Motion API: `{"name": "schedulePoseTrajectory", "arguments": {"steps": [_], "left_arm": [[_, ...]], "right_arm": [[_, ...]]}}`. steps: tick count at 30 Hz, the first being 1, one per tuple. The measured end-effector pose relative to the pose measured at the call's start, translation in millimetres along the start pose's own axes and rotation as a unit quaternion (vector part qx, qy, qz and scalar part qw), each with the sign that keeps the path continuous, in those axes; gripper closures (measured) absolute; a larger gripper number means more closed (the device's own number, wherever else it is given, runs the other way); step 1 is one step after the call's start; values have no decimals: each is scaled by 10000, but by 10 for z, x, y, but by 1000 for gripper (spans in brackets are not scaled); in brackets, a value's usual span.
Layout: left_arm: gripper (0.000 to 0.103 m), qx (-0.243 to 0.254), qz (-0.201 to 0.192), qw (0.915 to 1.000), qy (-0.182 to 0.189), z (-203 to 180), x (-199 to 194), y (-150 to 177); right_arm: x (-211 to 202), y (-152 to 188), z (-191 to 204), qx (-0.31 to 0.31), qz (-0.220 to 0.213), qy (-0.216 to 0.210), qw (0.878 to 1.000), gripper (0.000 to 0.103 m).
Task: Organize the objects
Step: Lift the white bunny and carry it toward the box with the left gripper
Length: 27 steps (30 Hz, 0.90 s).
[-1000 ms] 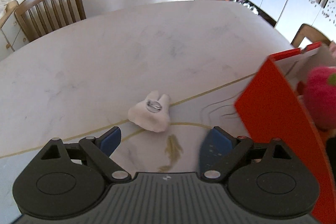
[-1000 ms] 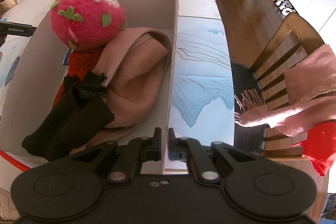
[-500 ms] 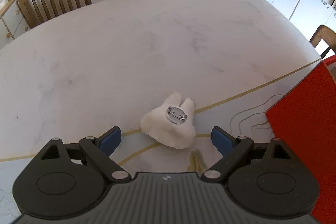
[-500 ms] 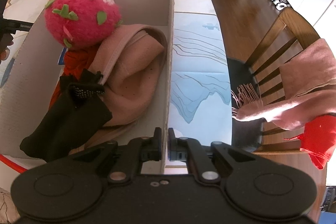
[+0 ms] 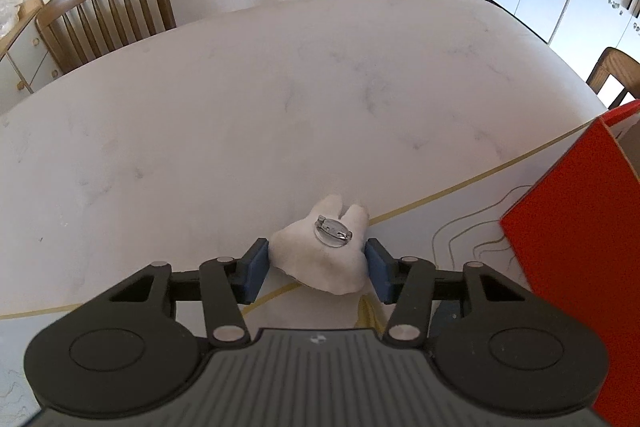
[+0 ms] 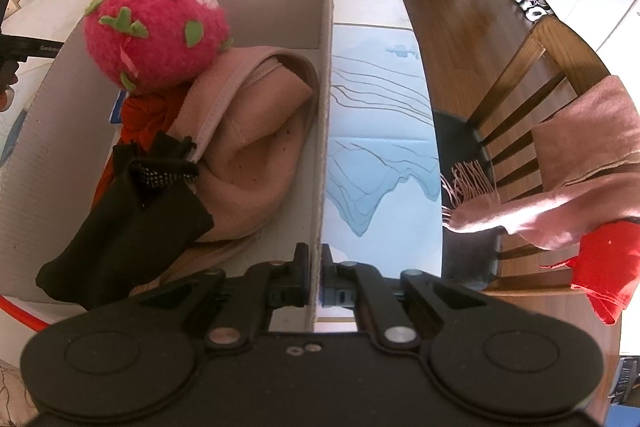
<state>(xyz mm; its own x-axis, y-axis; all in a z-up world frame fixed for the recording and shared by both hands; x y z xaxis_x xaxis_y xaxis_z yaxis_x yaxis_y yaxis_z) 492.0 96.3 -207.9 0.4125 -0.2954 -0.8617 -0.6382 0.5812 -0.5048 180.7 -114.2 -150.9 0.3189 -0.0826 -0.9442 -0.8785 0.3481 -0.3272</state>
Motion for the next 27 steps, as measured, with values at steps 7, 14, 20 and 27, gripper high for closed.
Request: {"name": "schedulePoseTrajectory", "arguments": {"steps": [7, 14, 20, 27], "left_arm": [[52, -57, -94, 9999, 27, -62, -247, 4], [52, -14, -165, 9996, 210, -260, -668, 100], [52, 18, -286, 9986, 449, -414, -1075, 197], [52, 194, -500, 9953, 811, -746, -1521, 302]], "right_arm": [[-35, 6, 11, -15, -72, -5, 10000, 101], [-61, 7, 35, -105, -120, -9, 9999, 100], [-67, 4, 32, -170, -169, -42, 9997, 100], [-53, 1, 15, -216, -208, -109, 9995, 99]]}}
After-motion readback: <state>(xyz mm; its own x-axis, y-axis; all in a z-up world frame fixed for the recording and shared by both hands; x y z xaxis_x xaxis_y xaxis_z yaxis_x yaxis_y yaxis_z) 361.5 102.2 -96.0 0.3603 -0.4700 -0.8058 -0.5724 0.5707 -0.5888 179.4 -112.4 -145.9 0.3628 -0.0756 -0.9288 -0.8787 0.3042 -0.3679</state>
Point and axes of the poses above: each gripper's, at about its wrist camera, not at the fingertips, and x roughly the way its jaws point, z to its left, y to its underside, the point moved 4 cm from there along x, roughly the way its jaws point, and after that the axes turned 3 degrees about x, right-handed, at the moved point
